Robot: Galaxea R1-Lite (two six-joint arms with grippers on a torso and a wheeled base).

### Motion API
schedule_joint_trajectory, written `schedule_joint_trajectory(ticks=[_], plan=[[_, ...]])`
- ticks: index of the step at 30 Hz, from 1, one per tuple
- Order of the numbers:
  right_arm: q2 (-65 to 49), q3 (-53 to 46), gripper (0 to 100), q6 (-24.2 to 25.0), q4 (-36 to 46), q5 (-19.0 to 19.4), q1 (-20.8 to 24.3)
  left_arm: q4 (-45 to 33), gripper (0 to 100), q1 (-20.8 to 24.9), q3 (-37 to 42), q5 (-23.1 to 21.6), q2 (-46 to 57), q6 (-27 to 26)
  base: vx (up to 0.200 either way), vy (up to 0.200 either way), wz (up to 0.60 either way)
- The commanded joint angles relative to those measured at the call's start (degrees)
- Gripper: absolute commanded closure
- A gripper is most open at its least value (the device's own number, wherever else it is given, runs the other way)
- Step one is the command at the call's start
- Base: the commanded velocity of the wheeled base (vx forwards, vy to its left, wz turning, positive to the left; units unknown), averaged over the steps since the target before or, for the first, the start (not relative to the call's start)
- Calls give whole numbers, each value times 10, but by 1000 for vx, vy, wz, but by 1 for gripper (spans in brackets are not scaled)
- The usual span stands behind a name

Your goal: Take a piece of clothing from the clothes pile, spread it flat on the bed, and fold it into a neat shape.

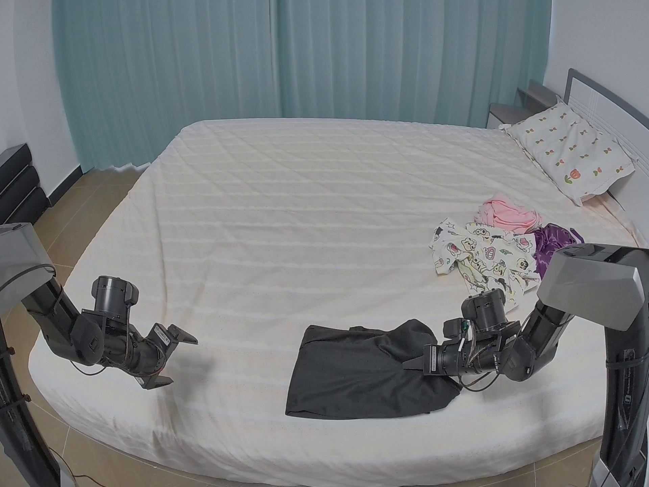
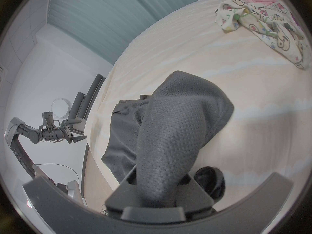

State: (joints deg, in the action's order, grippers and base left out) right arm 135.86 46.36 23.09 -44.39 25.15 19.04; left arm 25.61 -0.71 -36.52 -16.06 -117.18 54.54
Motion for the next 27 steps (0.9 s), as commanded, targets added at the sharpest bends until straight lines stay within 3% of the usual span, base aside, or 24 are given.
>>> schedule_joint_trajectory(ticks=[1, 8, 27], plan=[[-23, -22, 100, 0, -2, 3, -19, 1, 0, 3, 1, 1, -4, 0, 0, -200, 0], [-29, -62, 100, -38, -4, 32, -57, 1, 0, 3, 3, 1, -3, 0, 0, -200, 0], [-39, -129, 100, -34, -91, 61, -95, 1, 0, 4, 3, 1, -4, 0, 0, -200, 0]])
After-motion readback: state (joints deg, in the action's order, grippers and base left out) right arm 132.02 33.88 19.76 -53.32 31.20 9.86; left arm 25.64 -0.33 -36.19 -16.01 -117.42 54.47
